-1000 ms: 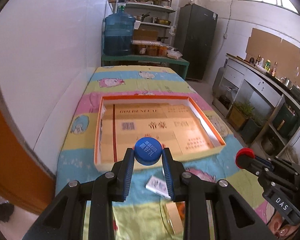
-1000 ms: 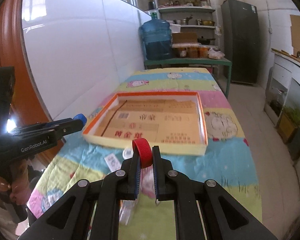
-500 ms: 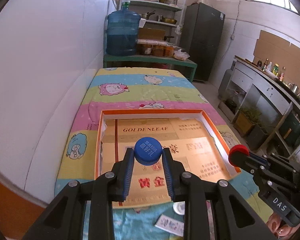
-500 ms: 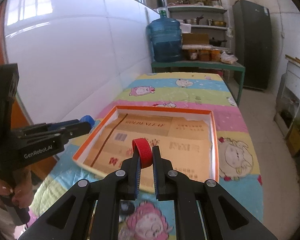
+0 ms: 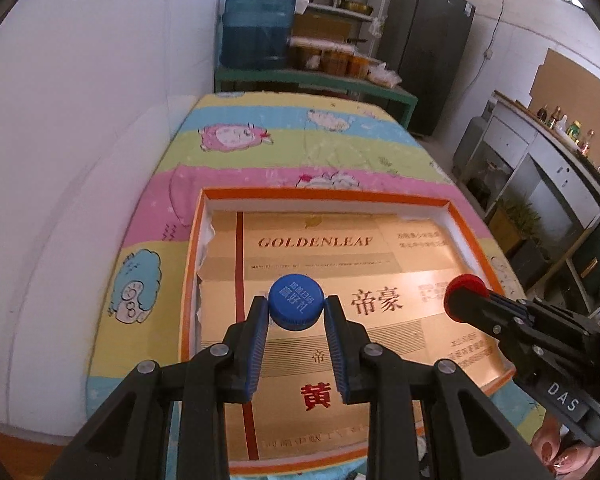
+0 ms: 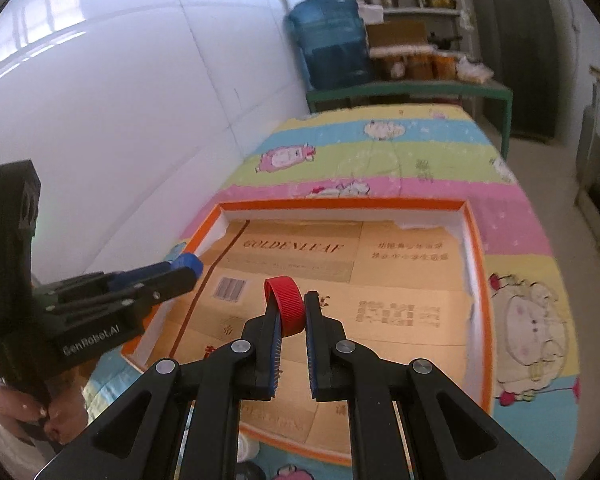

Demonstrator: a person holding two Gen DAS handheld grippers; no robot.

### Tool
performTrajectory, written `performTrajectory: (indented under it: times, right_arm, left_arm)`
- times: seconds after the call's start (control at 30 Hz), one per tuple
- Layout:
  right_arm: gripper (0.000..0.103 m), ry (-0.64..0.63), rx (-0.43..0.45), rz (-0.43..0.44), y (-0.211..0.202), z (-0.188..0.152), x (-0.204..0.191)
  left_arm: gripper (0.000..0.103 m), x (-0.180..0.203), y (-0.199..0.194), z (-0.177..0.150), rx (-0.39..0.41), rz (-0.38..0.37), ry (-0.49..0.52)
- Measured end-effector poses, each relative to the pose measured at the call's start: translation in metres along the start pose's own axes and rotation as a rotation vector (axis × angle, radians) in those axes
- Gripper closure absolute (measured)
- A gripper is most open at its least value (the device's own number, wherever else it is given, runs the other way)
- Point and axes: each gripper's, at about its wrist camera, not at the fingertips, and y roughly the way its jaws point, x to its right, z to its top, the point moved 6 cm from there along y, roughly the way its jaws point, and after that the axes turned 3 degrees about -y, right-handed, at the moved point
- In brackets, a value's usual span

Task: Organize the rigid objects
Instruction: 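Carry the blue and red caps over the tray with both tools, then lower and release the blue cap with the left tool while the right releases red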

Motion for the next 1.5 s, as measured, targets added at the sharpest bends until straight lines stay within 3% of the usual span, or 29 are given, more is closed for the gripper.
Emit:
performTrajectory:
  times: [0.2, 0.67, 0.83, 1.03, 1.17, 1.3, 1.43, 1.5]
  right_arm:
    - [0.093, 0.025, -0.056, -0.005, 0.025, -0.008, 0.011]
    - [0.092, 0.031, -0.079, 0.000, 0.036, -0.014, 0.016]
    - [0.090, 0.036, -0.091, -0.011, 0.041, -0.016, 0.019]
    - [0.090, 0.036, -0.100, -0.026, 0.044, -0.019, 0.022]
    - [0.090, 0.037, -0.099, -0.026, 0.044, -0.018, 0.022]
    - [0.089, 0.042, -0.085, -0.013, 0.041, -0.018, 0.022]
    - [0.081, 0.050, -0.061, 0.006, 0.033, -0.015, 0.021]
    - [0.079, 0.053, -0.049, 0.005, 0.028, -0.014, 0.020]
  left_arm:
    - [0.074, -0.002, 0.014, -0.007, -0.015, 0.011, 0.007]
    - [0.074, -0.002, 0.029, -0.015, -0.031, 0.025, 0.020]
    - [0.073, -0.001, 0.039, -0.024, -0.042, 0.064, 0.050]
    - [0.072, -0.001, 0.038, -0.029, -0.030, 0.034, 0.085]
    - [0.067, -0.001, 0.038, -0.030, -0.033, 0.028, 0.099]
    - [0.048, 0.001, 0.033, -0.032, -0.015, 0.052, 0.118]
    - [0.047, -0.001, 0.020, -0.032, 0.019, 0.050, 0.104]
    - [0.041, -0.002, 0.011, -0.031, 0.038, 0.050, 0.102]
